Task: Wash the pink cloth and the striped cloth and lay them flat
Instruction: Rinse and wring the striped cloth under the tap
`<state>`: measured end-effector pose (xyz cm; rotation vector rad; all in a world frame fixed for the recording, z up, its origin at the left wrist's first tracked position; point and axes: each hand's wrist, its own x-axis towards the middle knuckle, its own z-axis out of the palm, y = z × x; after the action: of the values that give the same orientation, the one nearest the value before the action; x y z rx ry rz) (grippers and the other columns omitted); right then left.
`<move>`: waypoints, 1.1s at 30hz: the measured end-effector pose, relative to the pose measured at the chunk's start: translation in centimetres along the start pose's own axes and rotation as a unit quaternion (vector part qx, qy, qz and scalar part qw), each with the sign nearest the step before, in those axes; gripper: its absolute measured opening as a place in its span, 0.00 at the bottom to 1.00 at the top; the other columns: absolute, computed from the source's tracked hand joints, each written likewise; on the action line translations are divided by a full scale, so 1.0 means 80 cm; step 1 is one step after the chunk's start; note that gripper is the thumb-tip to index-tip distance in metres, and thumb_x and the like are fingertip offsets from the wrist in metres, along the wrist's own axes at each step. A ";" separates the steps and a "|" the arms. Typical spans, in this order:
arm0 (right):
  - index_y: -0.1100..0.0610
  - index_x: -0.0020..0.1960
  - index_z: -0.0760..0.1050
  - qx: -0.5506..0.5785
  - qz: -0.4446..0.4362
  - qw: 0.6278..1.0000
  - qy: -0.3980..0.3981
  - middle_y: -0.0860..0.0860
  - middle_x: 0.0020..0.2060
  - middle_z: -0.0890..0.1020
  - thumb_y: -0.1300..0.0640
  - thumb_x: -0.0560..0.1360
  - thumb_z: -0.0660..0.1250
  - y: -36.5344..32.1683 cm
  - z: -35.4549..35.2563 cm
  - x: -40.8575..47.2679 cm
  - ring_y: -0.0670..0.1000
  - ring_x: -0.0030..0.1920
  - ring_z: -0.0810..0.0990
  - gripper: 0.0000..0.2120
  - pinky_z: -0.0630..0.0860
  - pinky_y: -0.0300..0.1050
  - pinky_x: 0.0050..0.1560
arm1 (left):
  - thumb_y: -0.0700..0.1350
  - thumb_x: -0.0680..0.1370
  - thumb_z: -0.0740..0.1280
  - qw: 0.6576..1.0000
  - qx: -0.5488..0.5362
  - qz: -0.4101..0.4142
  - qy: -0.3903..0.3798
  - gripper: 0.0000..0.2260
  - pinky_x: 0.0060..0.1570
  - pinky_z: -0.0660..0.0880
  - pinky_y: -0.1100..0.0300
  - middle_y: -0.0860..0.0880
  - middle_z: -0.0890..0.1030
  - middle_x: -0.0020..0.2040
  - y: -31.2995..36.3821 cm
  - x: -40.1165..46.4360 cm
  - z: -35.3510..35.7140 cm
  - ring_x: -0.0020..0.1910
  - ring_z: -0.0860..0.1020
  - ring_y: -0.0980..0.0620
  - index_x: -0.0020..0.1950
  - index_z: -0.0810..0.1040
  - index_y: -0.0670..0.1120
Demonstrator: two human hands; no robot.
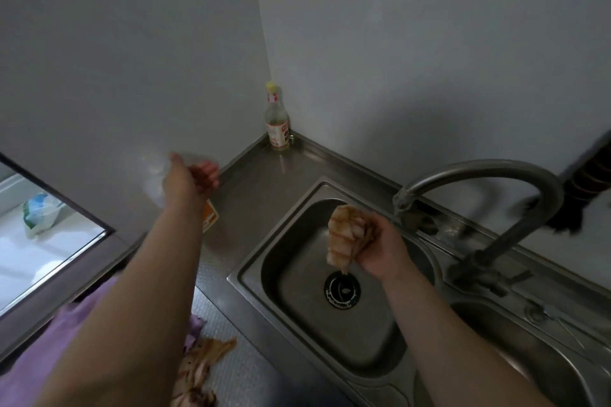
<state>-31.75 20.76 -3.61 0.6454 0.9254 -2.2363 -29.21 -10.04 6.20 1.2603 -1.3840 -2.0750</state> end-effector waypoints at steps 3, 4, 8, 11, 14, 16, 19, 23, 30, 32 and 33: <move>0.61 0.57 0.77 0.027 0.005 1.000 0.003 0.60 0.47 0.83 0.50 0.81 0.53 -0.006 -0.007 -0.009 0.57 0.50 0.81 0.19 0.76 0.50 0.50 | 0.64 0.81 0.46 0.973 0.139 0.059 -0.172 0.29 0.56 0.76 0.57 0.47 0.83 0.54 -0.077 -0.076 0.043 0.50 0.82 0.53 0.51 0.79 0.46; 0.61 0.55 0.78 0.031 0.006 0.999 0.003 0.60 0.45 0.83 0.52 0.81 0.53 -0.008 -0.007 -0.013 0.56 0.48 0.83 0.18 0.78 0.49 0.47 | 0.63 0.81 0.45 0.950 0.182 0.093 -0.235 0.28 0.57 0.74 0.59 0.49 0.83 0.55 -0.106 -0.108 0.056 0.54 0.81 0.55 0.54 0.80 0.49; 0.65 0.52 0.81 0.049 0.012 0.998 -0.036 0.62 0.47 0.84 0.55 0.81 0.52 -0.017 -0.012 -0.029 0.58 0.46 0.85 0.21 0.82 0.49 0.41 | 0.66 0.79 0.48 0.862 0.269 0.137 -0.408 0.24 0.64 0.72 0.60 0.49 0.74 0.69 -0.201 -0.172 0.085 0.66 0.74 0.57 0.67 0.73 0.59; 0.63 0.59 0.79 0.056 0.001 0.997 -0.049 0.61 0.56 0.81 0.54 0.81 0.54 -0.019 -0.025 -0.039 0.58 0.52 0.83 0.19 0.82 0.51 0.50 | 0.72 0.75 0.44 0.815 0.327 0.198 -0.436 0.24 0.76 0.51 0.47 0.61 0.51 0.77 -0.238 -0.165 0.091 0.78 0.47 0.54 0.70 0.59 0.72; 0.62 0.62 0.76 0.091 -0.005 0.995 -0.049 0.60 0.56 0.82 0.55 0.81 0.53 -0.013 -0.034 -0.047 0.58 0.52 0.83 0.19 0.78 0.51 0.54 | 0.78 0.66 0.34 0.773 0.407 0.251 -0.418 0.34 0.74 0.38 0.54 0.62 0.46 0.76 -0.241 -0.180 0.102 0.74 0.35 0.60 0.71 0.46 0.69; 0.61 0.60 0.77 0.112 -0.006 0.992 -0.053 0.60 0.55 0.82 0.56 0.80 0.52 -0.008 -0.037 -0.053 0.59 0.51 0.83 0.18 0.79 0.52 0.53 | 0.78 0.64 0.30 0.764 0.431 0.255 -0.408 0.40 0.72 0.36 0.56 0.61 0.46 0.77 -0.235 -0.187 0.116 0.73 0.34 0.60 0.73 0.43 0.65; 0.63 0.62 0.76 0.136 0.008 0.990 -0.048 0.64 0.56 0.81 0.55 0.81 0.50 -0.003 -0.047 -0.060 0.62 0.57 0.79 0.20 0.77 0.57 0.54 | 0.75 0.70 0.34 0.806 0.406 0.176 -0.394 0.37 0.74 0.41 0.53 0.55 0.53 0.78 -0.230 -0.177 0.129 0.77 0.44 0.54 0.77 0.45 0.62; 0.65 0.59 0.78 0.131 -0.006 0.989 -0.069 0.63 0.58 0.80 0.54 0.81 0.50 -0.019 -0.054 -0.061 0.60 0.58 0.80 0.23 0.75 0.57 0.59 | 0.65 0.80 0.39 0.896 0.136 -0.107 -0.410 0.35 0.57 0.74 0.55 0.41 0.79 0.62 -0.232 -0.173 0.126 0.62 0.76 0.44 0.68 0.74 0.45; 0.57 0.51 0.80 -0.086 -0.167 0.982 0.030 0.57 0.49 0.84 0.52 0.81 0.58 -0.053 -0.079 -0.043 0.57 0.52 0.81 0.14 0.80 0.50 0.49 | 0.49 0.83 0.56 0.947 0.127 -0.094 -0.278 0.20 0.61 0.73 0.45 0.32 0.78 0.59 -0.251 -0.174 0.146 0.55 0.78 0.39 0.62 0.74 0.33; 0.53 0.53 0.76 -0.205 -0.232 0.946 0.098 0.55 0.50 0.82 0.52 0.80 0.60 -0.055 -0.086 -0.041 0.55 0.51 0.82 0.07 0.80 0.52 0.49 | 0.47 0.84 0.56 0.963 0.121 -0.070 -0.231 0.15 0.60 0.74 0.45 0.36 0.80 0.53 -0.256 -0.170 0.157 0.52 0.78 0.42 0.56 0.75 0.37; 0.51 0.53 0.74 -0.286 -0.248 0.917 0.123 0.53 0.49 0.82 0.50 0.80 0.60 -0.051 -0.084 -0.043 0.52 0.49 0.82 0.07 0.80 0.50 0.49 | 0.47 0.84 0.56 0.967 0.116 -0.064 -0.216 0.13 0.60 0.75 0.45 0.38 0.81 0.50 -0.255 -0.169 0.166 0.51 0.78 0.43 0.53 0.75 0.40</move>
<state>-30.95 29.32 -3.91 0.4491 1.9582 -2.1387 -28.98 16.17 -3.28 1.0399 -1.8185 -2.4386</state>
